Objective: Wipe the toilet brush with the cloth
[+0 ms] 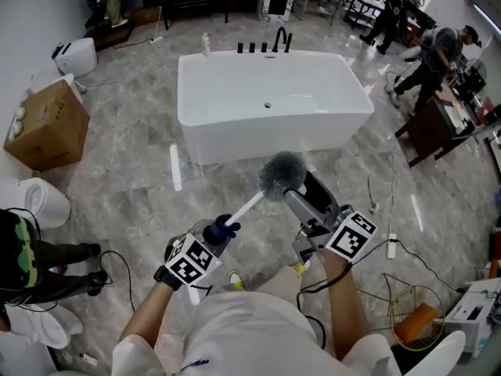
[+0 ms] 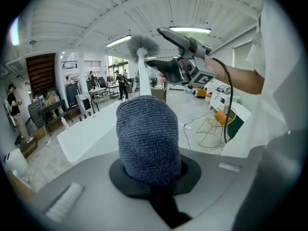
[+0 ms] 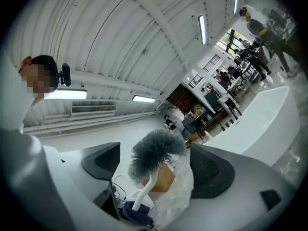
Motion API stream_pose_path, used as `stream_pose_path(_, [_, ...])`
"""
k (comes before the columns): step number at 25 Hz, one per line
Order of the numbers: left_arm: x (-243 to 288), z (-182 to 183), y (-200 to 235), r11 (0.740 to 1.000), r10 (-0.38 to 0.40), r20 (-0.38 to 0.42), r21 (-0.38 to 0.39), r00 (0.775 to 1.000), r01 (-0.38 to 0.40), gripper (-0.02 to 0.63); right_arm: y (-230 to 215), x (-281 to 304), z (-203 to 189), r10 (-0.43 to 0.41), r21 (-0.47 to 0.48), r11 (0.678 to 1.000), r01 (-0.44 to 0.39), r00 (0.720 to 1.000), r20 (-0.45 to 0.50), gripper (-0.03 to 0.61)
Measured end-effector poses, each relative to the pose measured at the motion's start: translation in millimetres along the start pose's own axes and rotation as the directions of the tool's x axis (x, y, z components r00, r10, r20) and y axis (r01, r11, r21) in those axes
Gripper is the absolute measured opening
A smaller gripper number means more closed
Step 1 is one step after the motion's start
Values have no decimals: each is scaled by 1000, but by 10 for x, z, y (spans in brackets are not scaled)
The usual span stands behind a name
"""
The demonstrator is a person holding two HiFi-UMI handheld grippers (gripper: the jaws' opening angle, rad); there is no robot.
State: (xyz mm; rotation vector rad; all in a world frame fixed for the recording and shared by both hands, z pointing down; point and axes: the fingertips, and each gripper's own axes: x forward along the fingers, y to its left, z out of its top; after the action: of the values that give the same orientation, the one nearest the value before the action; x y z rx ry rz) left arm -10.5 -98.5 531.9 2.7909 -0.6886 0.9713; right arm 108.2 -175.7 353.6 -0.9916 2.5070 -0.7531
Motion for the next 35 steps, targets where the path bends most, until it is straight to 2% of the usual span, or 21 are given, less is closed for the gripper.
stream_pose_path(3, [55,-5,-122,997,-45,-21,65,999,46,23,-71,64,-29,7,5,1000,-7,1000,-18,482])
stream_pose_path(5, [66,-16,-155,995,-77,-25,59,997,78,23,-126,79,-60,-12,-10,1000,12,1000,-26,473])
stream_pose_path(8, [43,-86,-172,993,-120,-28,-3,992,120,25,-197,-14,-91,-57,-62,997,53,997,-52,274])
stream_pose_path(10, [27,-105,-169,990,-141,-32,-14,989,141,26,-206,-38,-117,-68,-84,995,62,995,-71,232])
stream_pose_path(13, [36,-89,-203,983,-181,-26,-23,983,181,28,-226,-68,-145,-82,-63,995,77,994,-72,194])
stream_pose_path(20, [122,-79,-169,982,-191,-32,-11,981,190,34,-305,-143,-153,-133,-27,991,132,990,-45,143])
stream_pose_path(27, [187,-61,-212,982,-186,-25,-5,982,186,35,-359,-261,-182,-153,10,988,153,988,-24,124])
stream_pose_path(32, [179,-58,-270,982,-190,-34,-24,981,190,34,-294,-291,-143,-176,-50,983,175,984,-21,117])
stream_pose_path(33, [171,-59,-274,981,-191,-33,-30,981,190,34,-291,-298,-140,-183,-63,981,181,983,-22,106])
stream_pose_path(34, [164,-64,-281,981,-191,-32,-36,981,190,38,-294,-312,-146,-192,-79,979,190,981,-23,22])
stream_pose_path(35, [157,-75,-287,981,-190,-32,-40,981,189,38,-294,-326,-157,-198,-93,976,195,980,-25,18])
